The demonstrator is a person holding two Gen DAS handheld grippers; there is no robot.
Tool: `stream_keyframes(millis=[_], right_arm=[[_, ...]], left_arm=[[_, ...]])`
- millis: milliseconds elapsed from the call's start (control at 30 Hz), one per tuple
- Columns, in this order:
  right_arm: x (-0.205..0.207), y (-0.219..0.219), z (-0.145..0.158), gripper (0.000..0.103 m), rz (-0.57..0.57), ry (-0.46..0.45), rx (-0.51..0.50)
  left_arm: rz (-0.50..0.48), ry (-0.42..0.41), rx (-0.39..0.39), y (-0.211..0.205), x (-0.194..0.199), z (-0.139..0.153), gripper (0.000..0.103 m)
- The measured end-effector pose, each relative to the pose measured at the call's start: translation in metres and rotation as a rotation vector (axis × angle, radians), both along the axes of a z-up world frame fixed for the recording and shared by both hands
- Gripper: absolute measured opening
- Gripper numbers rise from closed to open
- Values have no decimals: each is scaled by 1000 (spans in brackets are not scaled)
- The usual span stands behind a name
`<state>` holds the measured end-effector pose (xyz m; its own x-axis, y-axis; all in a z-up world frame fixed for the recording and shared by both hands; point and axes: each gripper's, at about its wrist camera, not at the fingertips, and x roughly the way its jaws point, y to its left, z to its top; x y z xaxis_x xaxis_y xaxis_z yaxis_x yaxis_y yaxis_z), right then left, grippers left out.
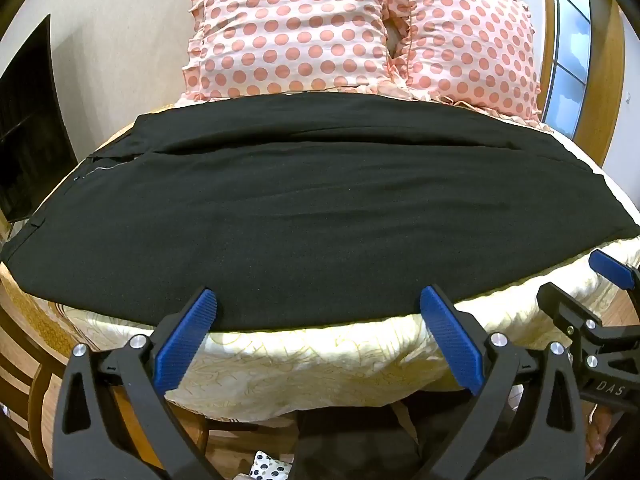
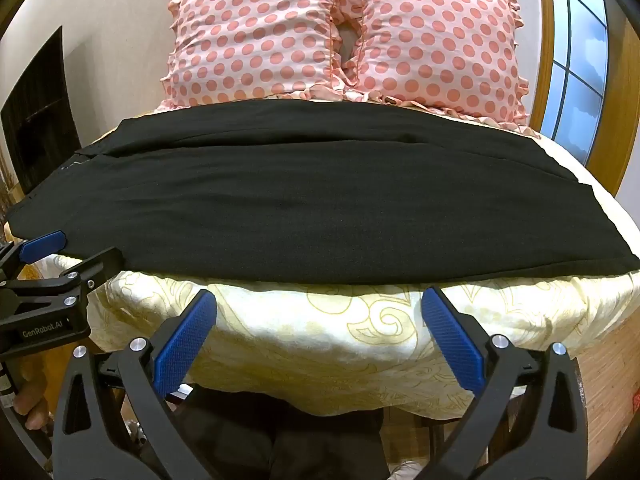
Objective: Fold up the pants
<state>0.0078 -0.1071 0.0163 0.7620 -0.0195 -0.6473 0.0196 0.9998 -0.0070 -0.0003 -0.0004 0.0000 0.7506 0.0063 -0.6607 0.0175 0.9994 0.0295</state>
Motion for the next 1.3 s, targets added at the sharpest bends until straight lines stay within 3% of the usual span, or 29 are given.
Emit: stream_keyframes(millis=[1300], right_arm=[[-1,0,0,102,-1,-6,-2]], left_arm=[[-1,-15,-2,-1,-2,1,101]])
